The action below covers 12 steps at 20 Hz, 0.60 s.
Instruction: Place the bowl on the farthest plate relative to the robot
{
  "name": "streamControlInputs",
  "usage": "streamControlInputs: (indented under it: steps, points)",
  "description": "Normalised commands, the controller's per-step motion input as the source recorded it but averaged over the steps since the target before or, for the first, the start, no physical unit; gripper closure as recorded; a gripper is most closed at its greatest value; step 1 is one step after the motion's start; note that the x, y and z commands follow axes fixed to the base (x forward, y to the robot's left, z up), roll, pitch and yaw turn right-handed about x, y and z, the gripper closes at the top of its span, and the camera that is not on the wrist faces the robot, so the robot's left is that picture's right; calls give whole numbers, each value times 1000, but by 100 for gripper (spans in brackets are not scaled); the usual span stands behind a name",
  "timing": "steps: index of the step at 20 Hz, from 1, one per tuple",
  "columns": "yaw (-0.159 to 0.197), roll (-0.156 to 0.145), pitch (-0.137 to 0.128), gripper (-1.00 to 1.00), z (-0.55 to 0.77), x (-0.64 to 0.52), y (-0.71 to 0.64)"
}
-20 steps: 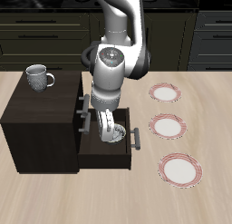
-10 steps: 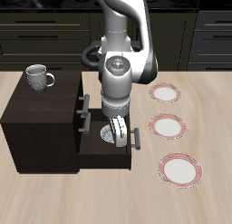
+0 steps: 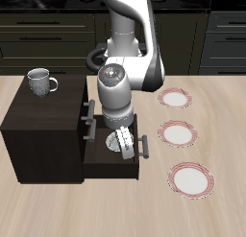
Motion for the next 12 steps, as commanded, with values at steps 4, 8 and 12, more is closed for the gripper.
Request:
streamControlInputs:
  steps: [4, 8, 12]
  points:
    - [10, 21, -3, 100, 95, 12, 70]
    - [12, 28, -27, 100, 98, -21, 69]
    - [35, 7, -14, 100, 64, 17, 53]
